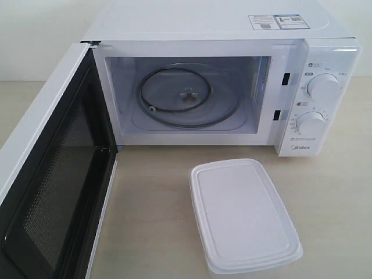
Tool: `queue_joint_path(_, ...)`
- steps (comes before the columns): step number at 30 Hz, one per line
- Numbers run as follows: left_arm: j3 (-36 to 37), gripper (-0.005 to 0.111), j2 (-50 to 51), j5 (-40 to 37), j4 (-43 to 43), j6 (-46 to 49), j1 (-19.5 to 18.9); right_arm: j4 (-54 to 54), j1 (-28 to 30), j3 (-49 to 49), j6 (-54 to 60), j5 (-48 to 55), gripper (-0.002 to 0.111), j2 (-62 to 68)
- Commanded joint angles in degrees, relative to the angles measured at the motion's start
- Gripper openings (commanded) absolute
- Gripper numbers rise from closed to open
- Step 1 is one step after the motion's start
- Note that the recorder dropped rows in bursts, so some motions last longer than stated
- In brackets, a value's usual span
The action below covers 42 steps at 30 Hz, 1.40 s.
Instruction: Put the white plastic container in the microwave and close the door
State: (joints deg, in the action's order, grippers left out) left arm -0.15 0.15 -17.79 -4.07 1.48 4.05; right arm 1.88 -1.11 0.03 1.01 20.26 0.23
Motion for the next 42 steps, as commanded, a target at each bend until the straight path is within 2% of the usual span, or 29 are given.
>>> queue_joint_path(1, 0.15, 0.004, -0.15, 0.19, 0.04, -0.42, -0.11, -0.09, 0.03, -0.03, 0.18, -0.20, 0.000, -0.23)
queue_joint_path(24, 0.15, 0.004, -0.15, 0.19, 0.04, -0.42, -0.11, -0.82, 0.03, -0.03, 1.00, -1.18, 0.000, -0.23)
queue_joint_path(26, 0.15, 0.004, -0.15, 0.19, 0.04, -0.42, -0.11, -3.01, 0.03, -0.03, 1.10, -3.59, 0.000, -0.23)
queue_joint_path(34, 0.15, 0.004, -0.15, 0.19, 0.04, -0.42, -0.11, -4.16, 0.03, -0.03, 0.82, -25.35, 0.000, -0.23)
queue_joint_path(42, 0.15, 0.004, -0.15, 0.19, 0.04, -0.42, -0.11, -4.16, 0.03, -0.03, 0.82, -31.91, 0.000, -0.23)
